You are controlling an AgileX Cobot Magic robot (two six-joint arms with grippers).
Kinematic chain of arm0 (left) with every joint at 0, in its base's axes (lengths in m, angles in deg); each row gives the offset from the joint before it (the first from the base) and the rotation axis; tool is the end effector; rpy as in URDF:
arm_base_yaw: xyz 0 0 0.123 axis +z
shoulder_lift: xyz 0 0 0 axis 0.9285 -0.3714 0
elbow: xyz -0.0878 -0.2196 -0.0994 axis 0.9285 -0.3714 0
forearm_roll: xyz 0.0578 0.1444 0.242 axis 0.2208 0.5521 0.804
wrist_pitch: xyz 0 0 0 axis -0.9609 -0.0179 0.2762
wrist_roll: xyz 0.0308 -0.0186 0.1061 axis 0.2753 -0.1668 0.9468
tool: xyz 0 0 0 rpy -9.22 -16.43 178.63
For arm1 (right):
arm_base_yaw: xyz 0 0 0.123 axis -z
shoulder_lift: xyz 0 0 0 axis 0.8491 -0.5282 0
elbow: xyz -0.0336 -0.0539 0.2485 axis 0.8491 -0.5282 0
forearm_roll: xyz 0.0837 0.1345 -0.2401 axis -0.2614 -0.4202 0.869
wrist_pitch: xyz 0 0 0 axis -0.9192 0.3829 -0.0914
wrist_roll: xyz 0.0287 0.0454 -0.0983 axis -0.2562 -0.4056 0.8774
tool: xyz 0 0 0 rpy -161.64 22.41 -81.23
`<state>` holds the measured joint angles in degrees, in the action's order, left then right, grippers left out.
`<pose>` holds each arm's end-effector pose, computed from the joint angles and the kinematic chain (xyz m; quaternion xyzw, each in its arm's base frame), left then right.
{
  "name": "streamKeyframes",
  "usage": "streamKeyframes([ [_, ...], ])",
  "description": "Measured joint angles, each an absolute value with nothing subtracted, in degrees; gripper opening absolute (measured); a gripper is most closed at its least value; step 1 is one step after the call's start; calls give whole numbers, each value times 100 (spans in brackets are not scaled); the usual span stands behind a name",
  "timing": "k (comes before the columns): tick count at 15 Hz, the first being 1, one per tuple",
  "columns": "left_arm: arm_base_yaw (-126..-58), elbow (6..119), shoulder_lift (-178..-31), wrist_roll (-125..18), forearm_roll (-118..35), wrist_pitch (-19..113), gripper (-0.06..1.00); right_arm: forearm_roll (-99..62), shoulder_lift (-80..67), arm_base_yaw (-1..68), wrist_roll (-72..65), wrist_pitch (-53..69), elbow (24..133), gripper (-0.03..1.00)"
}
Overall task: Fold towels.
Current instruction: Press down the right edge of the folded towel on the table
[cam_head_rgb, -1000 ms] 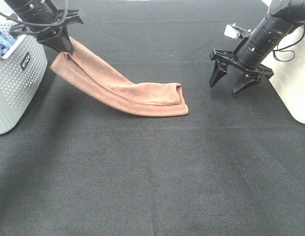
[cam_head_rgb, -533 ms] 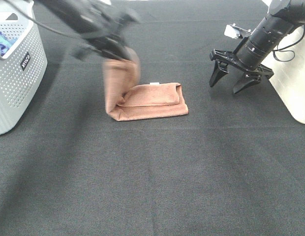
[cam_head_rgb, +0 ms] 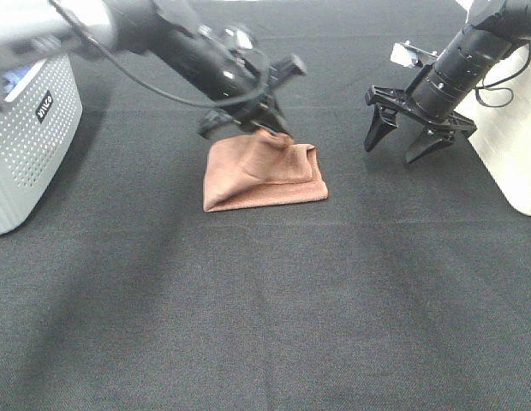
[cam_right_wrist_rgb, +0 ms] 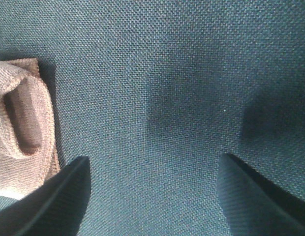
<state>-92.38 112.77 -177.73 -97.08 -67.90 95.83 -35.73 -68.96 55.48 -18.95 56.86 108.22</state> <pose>0.4967 -0.2862 0.1130 -0.0234 0.9259 -0.3605 0.1104 0.5060 0.0636 0.0842 0.0115 0.9764 0.1901 0.1021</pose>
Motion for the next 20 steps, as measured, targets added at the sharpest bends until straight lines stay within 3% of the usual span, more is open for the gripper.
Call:
streamKeyframes([
  [3, -9289, 11300, -17876, -9794, -6796, 9291, 9, -3573, -6896, 5548, -1895, 5686, 10822, 69],
  [6, -9335, 11300, -17882, -9719, -7289, 9056, 47, -3579, -6896, 5548, -1895, 5686, 10822, 69],
  [8, -9347, 11300, -17893, -9376, -7690, 8970, 56, -3614, -6896, 5548, -1889, 5686, 10822, 69],
  [11, -9198, 11311, -17864, -8797, -7902, 8999, 58, -4083, -6896, 5548, -1631, 5829, 10822, 69],
  [15, -8510, 11328, -17652, -8545, -7850, 9085, 58, -5544, -6884, 5508, -760, 6253, 10822, 69],
  [20, -8057, 11340, -17630, -8528, -7845, 9434, 58, -6490, -6884, 4597, 225, 5554, 10822, 69],
])
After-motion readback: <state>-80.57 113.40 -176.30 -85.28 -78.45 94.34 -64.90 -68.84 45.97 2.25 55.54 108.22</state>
